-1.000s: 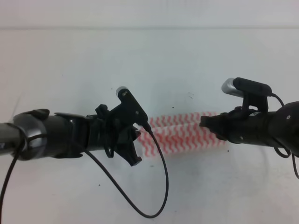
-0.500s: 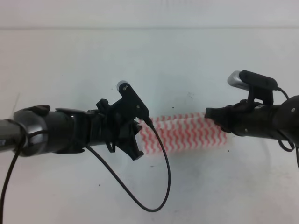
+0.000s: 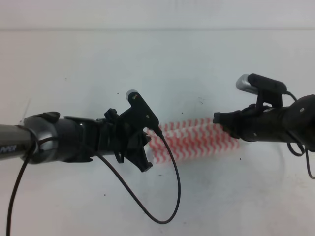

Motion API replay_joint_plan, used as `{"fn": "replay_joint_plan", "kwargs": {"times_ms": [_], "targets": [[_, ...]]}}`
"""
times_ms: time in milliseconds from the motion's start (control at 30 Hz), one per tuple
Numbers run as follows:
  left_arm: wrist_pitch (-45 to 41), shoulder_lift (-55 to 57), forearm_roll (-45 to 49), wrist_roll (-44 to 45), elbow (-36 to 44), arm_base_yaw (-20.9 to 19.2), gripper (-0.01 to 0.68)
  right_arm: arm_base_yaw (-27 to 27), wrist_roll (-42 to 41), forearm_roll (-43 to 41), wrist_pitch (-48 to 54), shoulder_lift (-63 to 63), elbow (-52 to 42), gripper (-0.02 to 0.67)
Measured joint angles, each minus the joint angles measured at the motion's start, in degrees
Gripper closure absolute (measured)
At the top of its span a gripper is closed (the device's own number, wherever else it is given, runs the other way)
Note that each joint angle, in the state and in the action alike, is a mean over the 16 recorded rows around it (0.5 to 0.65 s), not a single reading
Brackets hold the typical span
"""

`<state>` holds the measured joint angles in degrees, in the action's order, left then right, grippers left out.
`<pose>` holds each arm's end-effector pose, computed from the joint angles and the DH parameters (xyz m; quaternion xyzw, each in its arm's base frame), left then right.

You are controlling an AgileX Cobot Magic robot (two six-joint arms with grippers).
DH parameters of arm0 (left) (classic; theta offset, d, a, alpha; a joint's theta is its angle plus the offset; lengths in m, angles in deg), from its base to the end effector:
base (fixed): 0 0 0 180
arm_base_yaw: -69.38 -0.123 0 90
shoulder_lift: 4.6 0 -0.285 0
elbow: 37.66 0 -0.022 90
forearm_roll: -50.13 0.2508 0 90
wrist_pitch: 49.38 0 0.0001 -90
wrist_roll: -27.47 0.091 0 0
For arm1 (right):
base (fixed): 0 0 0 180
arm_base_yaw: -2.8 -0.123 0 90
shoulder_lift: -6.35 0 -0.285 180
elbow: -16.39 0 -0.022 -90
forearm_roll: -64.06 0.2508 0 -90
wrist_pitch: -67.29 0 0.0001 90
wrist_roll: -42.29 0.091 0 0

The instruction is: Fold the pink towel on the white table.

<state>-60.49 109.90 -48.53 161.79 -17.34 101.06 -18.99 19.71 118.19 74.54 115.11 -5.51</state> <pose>0.3115 -0.2127 0.1601 0.5370 0.7397 -0.0746 0.3986 0.3311 0.1425 0.1822 0.0572 0.9208 0.2135 0.3213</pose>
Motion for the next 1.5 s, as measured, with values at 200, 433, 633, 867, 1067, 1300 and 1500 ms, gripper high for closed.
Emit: {"fn": "replay_joint_plan", "kwargs": {"times_ms": [200,433,633,867,1067,1300,1500], "targets": [[0.2,0.1,-0.3,0.0,0.0,0.0,0.677,0.0,0.0,0.0,0.2,1.9,1.0,0.665],[0.4,0.1,-0.6,0.0,0.0,0.0,0.677,0.0,0.0,0.1,-0.1,2.7,1.6,0.666],[0.4,0.0,-1.1,-0.3,-0.2,0.0,0.676,0.0,0.0,0.1,-0.5,2.7,2.0,0.665],[0.4,0.0,-1.4,-1.2,-1.0,0.0,0.676,0.0,0.0,0.1,-0.3,2.9,2.8,0.665],[0.9,0.0,-1.4,-2.0,-1.7,0.0,0.676,0.0,0.0,0.1,-0.2,3.3,3.3,0.665],[1.6,0.2,-0.8,-2.2,-2.1,-0.1,0.676,0.0,0.0,0.1,-0.1,3.8,3.6,0.664],[2.0,0.6,-0.6,-2.0,-2.1,-0.1,0.677,0.0,0.0,0.1,-0.1,3.8,3.6,0.665]]}}
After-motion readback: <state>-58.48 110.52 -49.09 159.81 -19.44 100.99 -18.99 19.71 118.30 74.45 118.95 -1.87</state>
